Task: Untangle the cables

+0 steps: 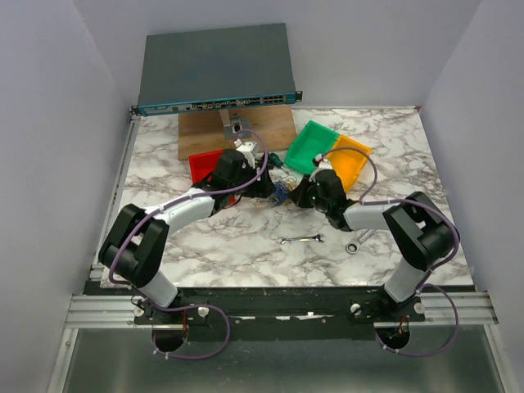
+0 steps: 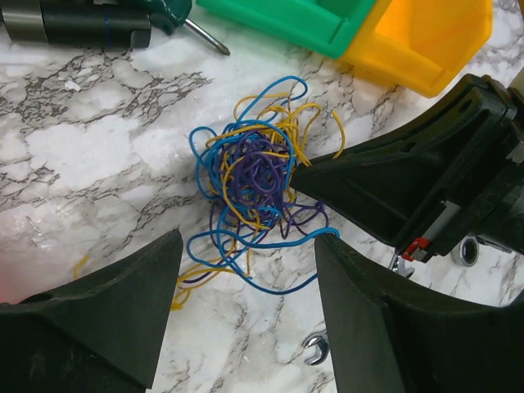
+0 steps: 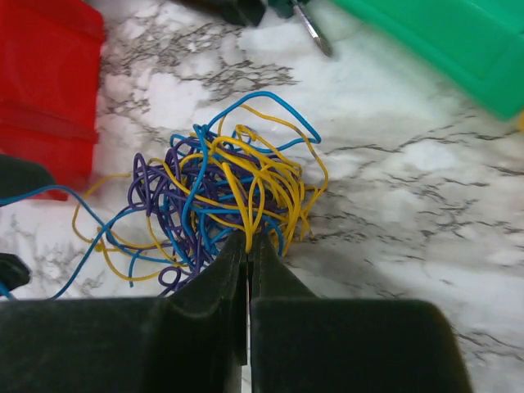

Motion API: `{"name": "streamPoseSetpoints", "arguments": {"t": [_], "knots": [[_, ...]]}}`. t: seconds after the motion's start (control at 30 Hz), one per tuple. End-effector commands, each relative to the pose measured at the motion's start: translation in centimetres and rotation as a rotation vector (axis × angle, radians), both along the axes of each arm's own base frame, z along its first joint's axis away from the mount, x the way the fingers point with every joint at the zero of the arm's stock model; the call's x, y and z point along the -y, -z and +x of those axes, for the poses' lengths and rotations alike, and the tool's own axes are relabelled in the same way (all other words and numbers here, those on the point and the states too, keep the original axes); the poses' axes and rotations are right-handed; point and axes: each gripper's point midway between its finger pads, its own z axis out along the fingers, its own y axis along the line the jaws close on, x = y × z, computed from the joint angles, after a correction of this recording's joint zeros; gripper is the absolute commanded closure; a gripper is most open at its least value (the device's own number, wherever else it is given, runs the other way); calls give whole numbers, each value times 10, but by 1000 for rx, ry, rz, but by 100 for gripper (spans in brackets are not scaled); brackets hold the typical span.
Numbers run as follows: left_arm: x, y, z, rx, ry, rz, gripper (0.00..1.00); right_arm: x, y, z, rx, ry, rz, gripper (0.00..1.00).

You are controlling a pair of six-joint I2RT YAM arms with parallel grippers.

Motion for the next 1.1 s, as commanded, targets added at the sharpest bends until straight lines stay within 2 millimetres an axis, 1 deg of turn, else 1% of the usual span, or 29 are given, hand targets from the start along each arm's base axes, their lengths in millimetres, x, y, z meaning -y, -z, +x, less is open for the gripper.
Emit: {"name": "streamPoseSetpoints", "arguments": {"t": [0.0,0.07,0.13,0.2,0.23,0.27,0.3,0.33,0.43,0.5,0.57,0.6,0.63,0.67,0.73,0.8,0.9,0.97,1.07], "knots": [[1,-2,-3,-2,32,31,31,-21,-2,-11,-14,-141,36,99],[-4,-5,-2,16,11,47,31,-27,-10,-17,5,-184,69,99],[-13,-9,0,42,-32,64,31,-27,-13,-21,18,-196,77,99],[-31,-20,1,104,-111,76,32,-23,-13,-21,20,-178,66,99],[-39,-34,0,171,-144,58,32,-21,-13,-20,18,-165,57,99],[-47,-40,-3,220,-168,47,32,-18,-12,-19,18,-148,46,99],[-55,-52,-6,271,-198,32,31,-15,-12,-17,19,-133,38,99],[-63,-59,-8,306,-225,24,31,-13,-11,-16,18,-120,32,100],[-79,-65,-13,337,-299,18,31,-6,-10,-11,16,-65,13,99],[-91,-64,-11,328,-363,40,33,9,-4,-5,-5,26,-29,99],[-102,-58,-8,294,-426,83,34,24,-1,1,-10,112,-71,99],[-103,-55,-7,280,-433,97,34,25,-4,1,-5,116,-71,99],[-98,-56,-7,280,-407,92,34,21,-6,-1,10,81,-65,99],[-91,-56,-6,285,-368,86,34,11,-11,-5,30,19,-35,99],[-68,-56,-10,288,-248,41,33,-8,-19,-17,51,-101,32,99],[-54,-57,-11,288,-180,22,31,-17,-20,-22,54,-155,54,99],[-43,-56,-13,279,-116,6,30,-23,-18,-23,45,-184,52,99],[-36,-59,-16,290,-74,-15,30,-26,-19,-26,48,-204,57,99],[-33,-63,-18,315,-49,-27,30,-32,-21,-30,59,-238,61,99]]}}
